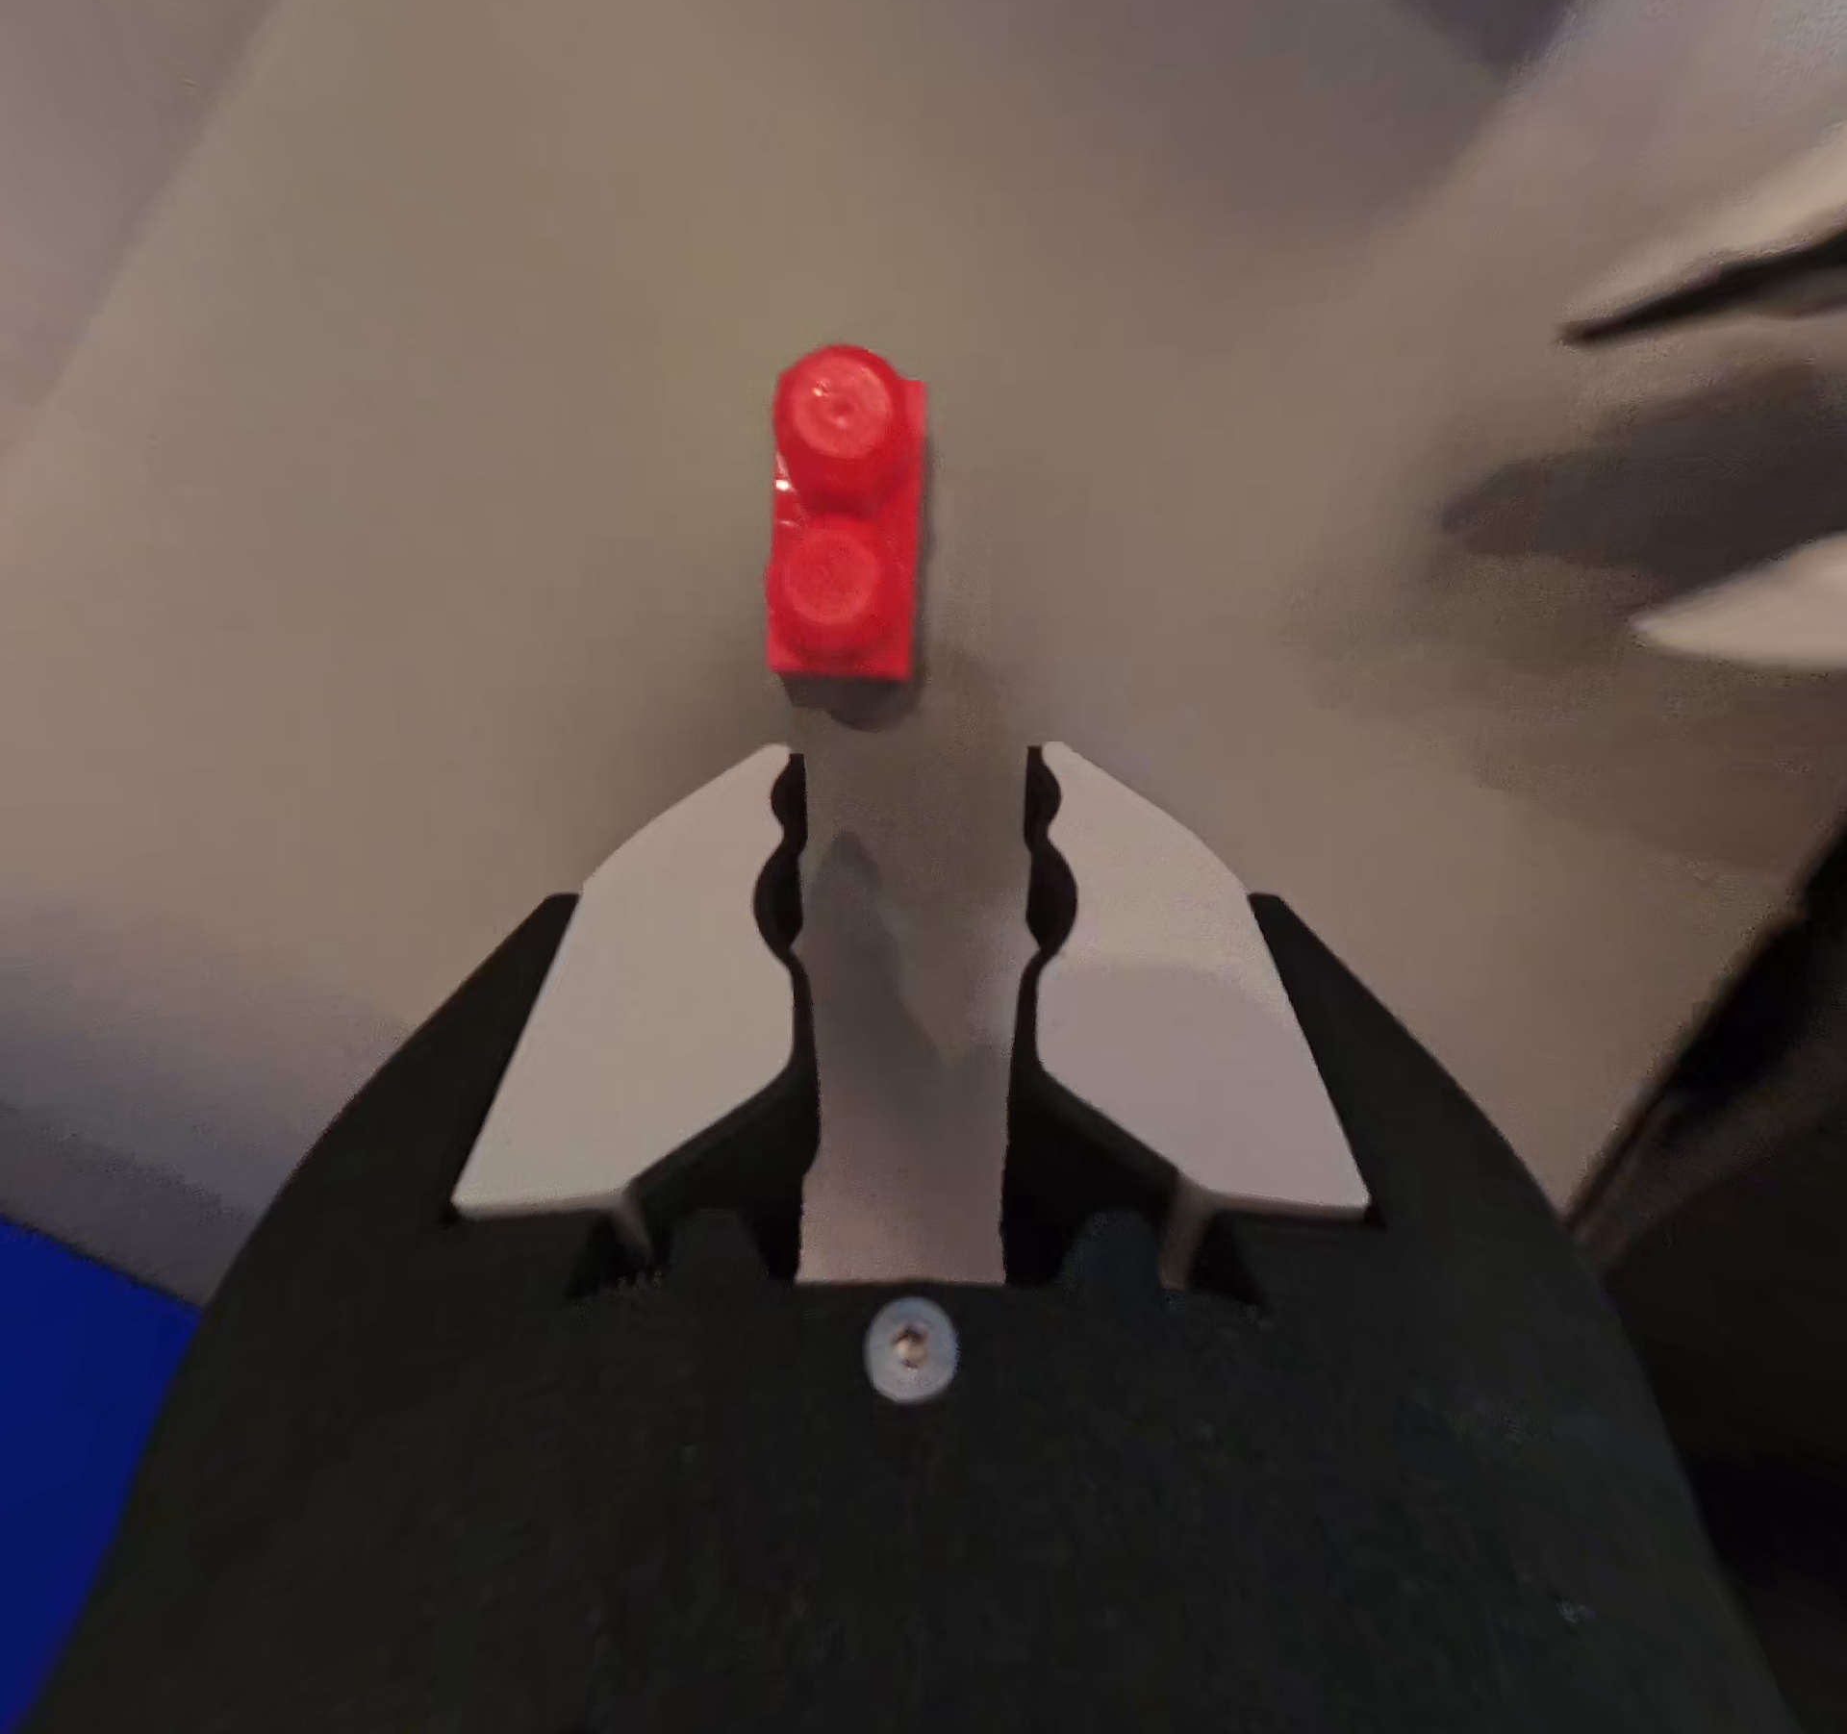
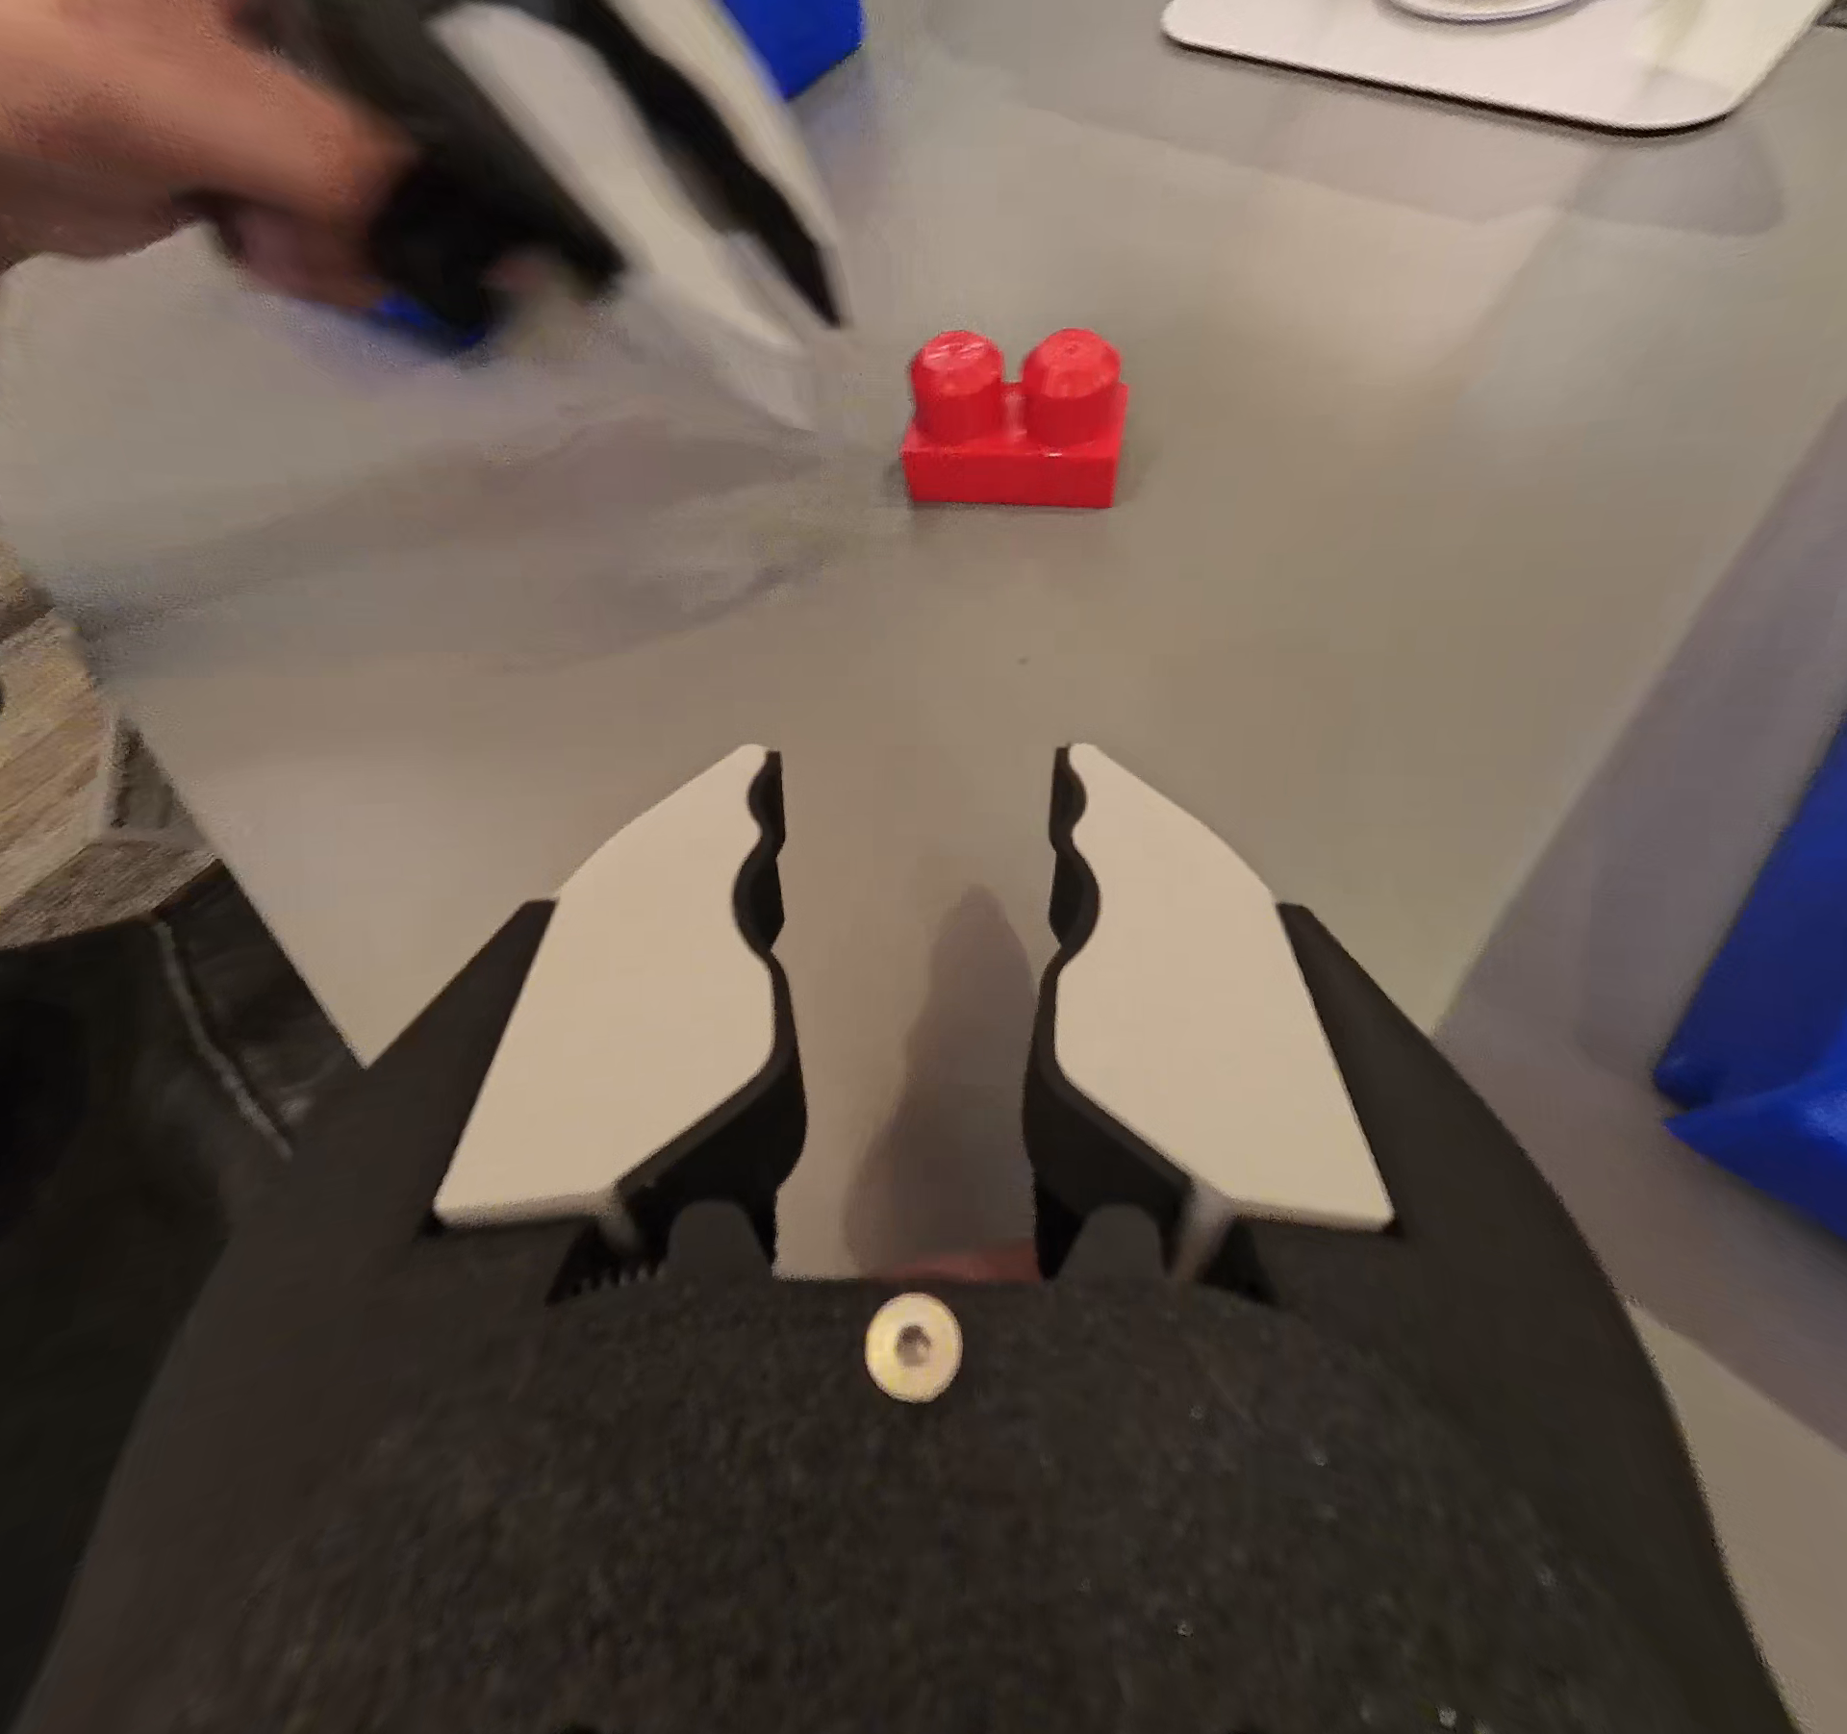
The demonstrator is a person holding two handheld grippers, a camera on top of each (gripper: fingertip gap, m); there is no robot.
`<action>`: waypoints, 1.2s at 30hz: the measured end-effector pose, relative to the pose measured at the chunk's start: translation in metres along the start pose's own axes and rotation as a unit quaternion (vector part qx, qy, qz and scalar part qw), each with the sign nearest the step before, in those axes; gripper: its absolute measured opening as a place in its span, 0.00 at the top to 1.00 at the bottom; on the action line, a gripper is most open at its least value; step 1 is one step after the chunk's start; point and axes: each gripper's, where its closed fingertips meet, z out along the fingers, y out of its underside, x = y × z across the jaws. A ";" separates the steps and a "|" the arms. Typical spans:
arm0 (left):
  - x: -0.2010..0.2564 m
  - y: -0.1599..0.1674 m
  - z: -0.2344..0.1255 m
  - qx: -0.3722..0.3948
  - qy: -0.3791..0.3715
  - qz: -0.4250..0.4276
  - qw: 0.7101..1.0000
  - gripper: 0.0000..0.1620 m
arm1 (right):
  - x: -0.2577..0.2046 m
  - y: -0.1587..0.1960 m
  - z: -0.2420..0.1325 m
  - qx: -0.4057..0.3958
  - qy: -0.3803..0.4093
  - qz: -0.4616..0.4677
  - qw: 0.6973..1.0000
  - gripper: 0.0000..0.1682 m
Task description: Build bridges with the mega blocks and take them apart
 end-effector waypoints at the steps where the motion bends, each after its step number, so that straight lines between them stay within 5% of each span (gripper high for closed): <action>1: 0.009 0.005 -0.016 0.050 0.010 -0.008 0.999 0.74 | 0.004 -0.001 0.002 0.001 0.017 0.006 1.000 0.68; 5: 0.037 0.040 -0.065 0.243 0.040 -0.065 0.967 0.74 | 0.015 -0.007 0.028 -0.026 0.071 -0.002 0.997 0.62; 8: 0.042 0.070 -0.082 0.298 0.035 -0.106 0.948 0.74 | 0.021 -0.020 0.057 -0.050 0.107 -0.023 0.993 0.57; 17: 0.041 0.088 -0.092 0.295 0.004 -0.074 0.953 0.74 | 0.038 -0.037 0.137 -0.127 0.157 -0.011 0.979 0.49; 21: 0.042 0.093 -0.081 0.267 -0.015 -0.047 0.962 0.74 | 0.030 -0.032 0.144 -0.145 0.130 -0.013 0.981 0.56; 28: 0.049 0.092 -0.080 0.278 0.041 -0.073 0.957 0.74 | 0.034 -0.104 0.055 0.020 0.120 -0.043 0.992 0.56; 32: 0.043 0.093 -0.081 0.281 0.040 -0.084 0.955 0.74 | 0.081 -0.153 -0.039 0.103 0.221 -0.082 0.966 0.56; 36: 0.045 0.091 -0.081 0.287 0.061 -0.093 0.951 0.74 | 0.159 -0.167 -0.108 0.095 0.346 -0.093 0.929 0.56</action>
